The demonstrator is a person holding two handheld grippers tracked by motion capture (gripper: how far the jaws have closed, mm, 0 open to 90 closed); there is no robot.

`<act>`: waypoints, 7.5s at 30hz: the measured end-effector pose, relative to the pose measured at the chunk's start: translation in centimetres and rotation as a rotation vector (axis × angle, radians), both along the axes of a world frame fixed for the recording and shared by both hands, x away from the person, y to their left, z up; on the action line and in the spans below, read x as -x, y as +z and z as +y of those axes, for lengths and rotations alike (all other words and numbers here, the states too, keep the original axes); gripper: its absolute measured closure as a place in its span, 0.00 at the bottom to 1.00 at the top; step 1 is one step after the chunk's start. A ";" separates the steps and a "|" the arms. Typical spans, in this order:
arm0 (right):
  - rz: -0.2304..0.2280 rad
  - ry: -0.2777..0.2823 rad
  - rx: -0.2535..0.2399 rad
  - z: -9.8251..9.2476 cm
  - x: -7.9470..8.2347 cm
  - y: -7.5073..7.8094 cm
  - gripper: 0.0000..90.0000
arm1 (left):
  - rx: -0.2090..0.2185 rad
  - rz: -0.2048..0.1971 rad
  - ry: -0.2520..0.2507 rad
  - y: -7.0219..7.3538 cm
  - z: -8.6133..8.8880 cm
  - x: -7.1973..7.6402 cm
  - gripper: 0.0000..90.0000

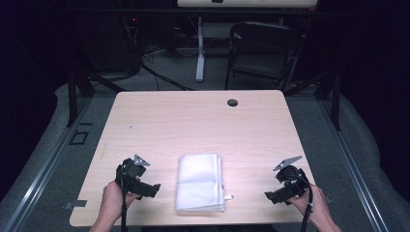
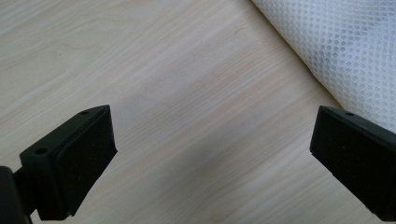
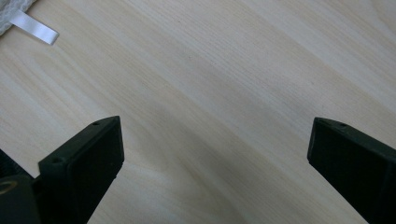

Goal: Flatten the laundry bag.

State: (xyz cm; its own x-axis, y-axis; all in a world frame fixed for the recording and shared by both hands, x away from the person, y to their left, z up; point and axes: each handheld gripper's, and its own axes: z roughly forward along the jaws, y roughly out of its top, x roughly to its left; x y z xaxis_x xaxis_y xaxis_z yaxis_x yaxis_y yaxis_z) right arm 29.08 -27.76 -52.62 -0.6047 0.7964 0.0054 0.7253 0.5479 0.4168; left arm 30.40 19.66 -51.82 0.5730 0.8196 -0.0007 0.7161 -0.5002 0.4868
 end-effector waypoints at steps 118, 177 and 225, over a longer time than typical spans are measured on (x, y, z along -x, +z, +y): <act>0.070 0.213 -0.062 7.3 0.6 -0.1 0.25 | 0.017 0.007 -0.537 -2.5 -13.7 2.0 0.92; 0.029 0.309 -0.105 14.9 -1.0 -3.0 1.00 | 0.100 -0.181 -0.444 0.4 -11.4 2.2 0.92; 0.025 0.276 0.003 13.3 -2.0 -2.5 1.00 | 0.107 -0.148 -0.336 1.1 -7.3 1.6 0.90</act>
State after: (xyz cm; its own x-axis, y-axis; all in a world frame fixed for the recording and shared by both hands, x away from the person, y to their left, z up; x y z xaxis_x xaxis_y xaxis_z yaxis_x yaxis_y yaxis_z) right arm 31.07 -14.49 -55.10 -0.7986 0.6015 0.0208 0.5583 0.7274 0.3989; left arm 28.84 12.41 -50.69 0.8101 0.5856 0.0267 0.4386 -0.6357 0.6353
